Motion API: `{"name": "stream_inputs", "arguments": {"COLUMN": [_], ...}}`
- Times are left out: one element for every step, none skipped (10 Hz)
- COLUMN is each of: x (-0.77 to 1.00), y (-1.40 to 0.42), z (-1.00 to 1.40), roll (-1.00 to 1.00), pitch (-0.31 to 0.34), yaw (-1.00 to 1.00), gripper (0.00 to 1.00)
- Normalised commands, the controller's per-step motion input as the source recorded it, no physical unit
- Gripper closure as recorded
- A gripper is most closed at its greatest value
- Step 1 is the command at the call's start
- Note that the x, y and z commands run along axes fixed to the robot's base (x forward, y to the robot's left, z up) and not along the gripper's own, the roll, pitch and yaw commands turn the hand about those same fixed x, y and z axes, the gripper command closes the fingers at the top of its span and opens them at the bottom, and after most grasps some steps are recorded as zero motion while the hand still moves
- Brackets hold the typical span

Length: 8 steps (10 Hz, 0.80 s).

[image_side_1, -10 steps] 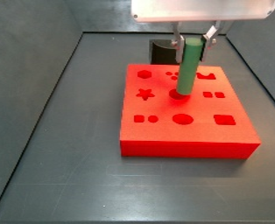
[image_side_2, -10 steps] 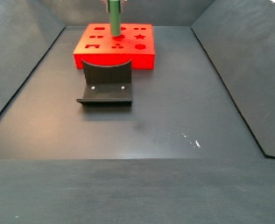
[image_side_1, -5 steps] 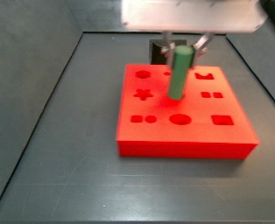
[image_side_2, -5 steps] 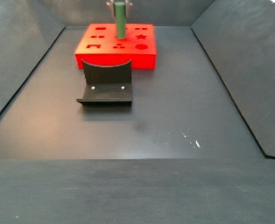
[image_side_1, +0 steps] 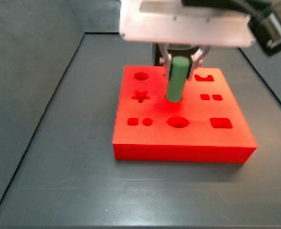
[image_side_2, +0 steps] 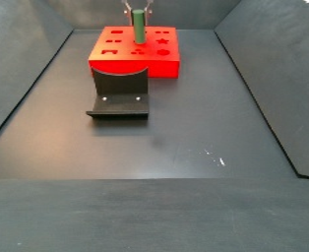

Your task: Insert the round object.

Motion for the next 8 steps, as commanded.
{"name": "stream_inputs", "arguments": {"x": [0.05,0.05,0.05,0.08,0.13,0.03,0.0,0.0], "y": [-0.32,-0.31,-0.3,-0.25,0.0,0.01,0.09,0.0], "z": [-0.95,-1.0,-1.0,-1.0,-1.0,-0.93,-0.78,0.0], "roll": [0.21,0.14,0.11,0.12,0.0,-0.11,-0.19,0.0], "pitch": [-0.041,-0.067,-0.083,-0.08,-0.054,-0.051,-0.009,0.0], "yaw": [-0.01,0.0,0.0,0.0,0.0,-0.07,-0.1,0.0], "gripper": [1.0,1.0,1.0,1.0,1.0,1.0,1.0,1.0]}}
